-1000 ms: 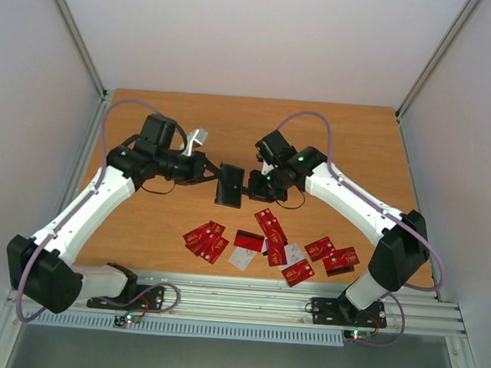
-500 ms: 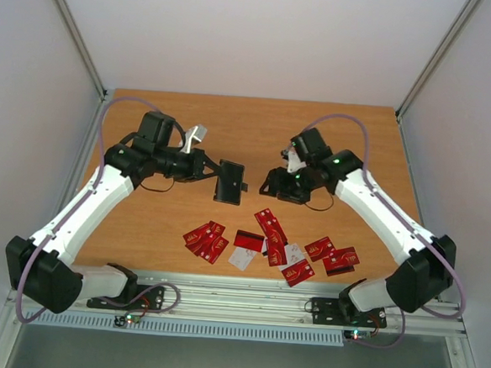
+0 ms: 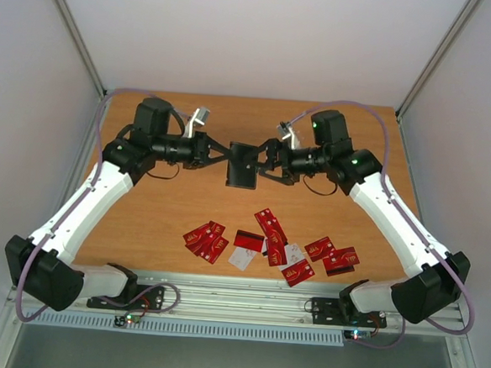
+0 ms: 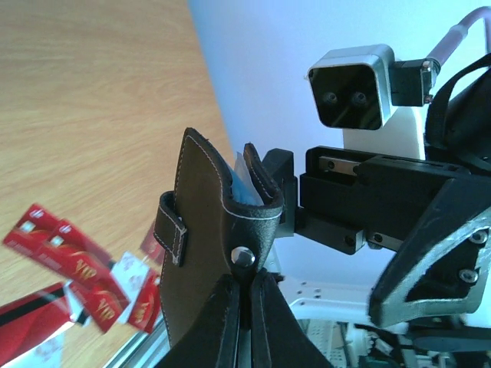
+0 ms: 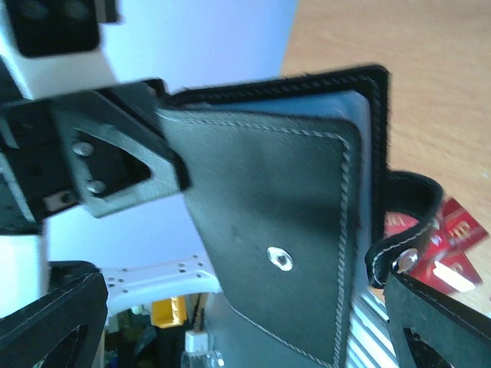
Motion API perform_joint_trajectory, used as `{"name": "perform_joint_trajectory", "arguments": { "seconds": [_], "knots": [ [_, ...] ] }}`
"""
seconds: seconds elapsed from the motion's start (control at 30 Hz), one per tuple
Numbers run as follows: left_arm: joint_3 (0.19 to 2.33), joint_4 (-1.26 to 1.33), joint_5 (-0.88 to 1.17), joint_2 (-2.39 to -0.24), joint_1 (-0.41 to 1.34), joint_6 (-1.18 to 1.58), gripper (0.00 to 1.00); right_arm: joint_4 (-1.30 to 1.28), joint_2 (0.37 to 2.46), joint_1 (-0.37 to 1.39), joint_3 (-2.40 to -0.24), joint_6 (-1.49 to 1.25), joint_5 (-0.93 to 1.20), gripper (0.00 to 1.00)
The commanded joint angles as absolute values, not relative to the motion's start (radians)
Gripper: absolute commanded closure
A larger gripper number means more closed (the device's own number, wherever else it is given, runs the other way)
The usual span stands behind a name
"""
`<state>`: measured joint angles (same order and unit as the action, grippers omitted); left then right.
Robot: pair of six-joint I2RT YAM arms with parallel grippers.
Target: Put the credit cards into the card holder
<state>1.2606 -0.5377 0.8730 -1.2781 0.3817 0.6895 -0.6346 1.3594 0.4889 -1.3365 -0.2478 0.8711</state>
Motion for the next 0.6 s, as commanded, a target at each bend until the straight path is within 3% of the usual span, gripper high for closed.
{"name": "perform_joint_trajectory", "arguments": {
  "seconds": [0.0, 0.33, 0.57],
  "knots": [
    [1.292, -0.252, 0.983, -1.273, 0.380, 0.909, 1.00, -0.573, 1.362, 0.457, -1.446, -0.302, 0.938, 0.02],
    [1.295, 0.132, 1.059, -1.284, 0.380, 1.213, 1.00, -0.723, 1.358, 0.381, -1.539, -0.229, 0.938, 0.02],
    [1.252, 0.483, 1.094, -1.313, 0.380, 1.471, 1.00, -0.484, 1.358, 0.339, -1.539, -0.378, 1.121, 0.02]
  ]
}}
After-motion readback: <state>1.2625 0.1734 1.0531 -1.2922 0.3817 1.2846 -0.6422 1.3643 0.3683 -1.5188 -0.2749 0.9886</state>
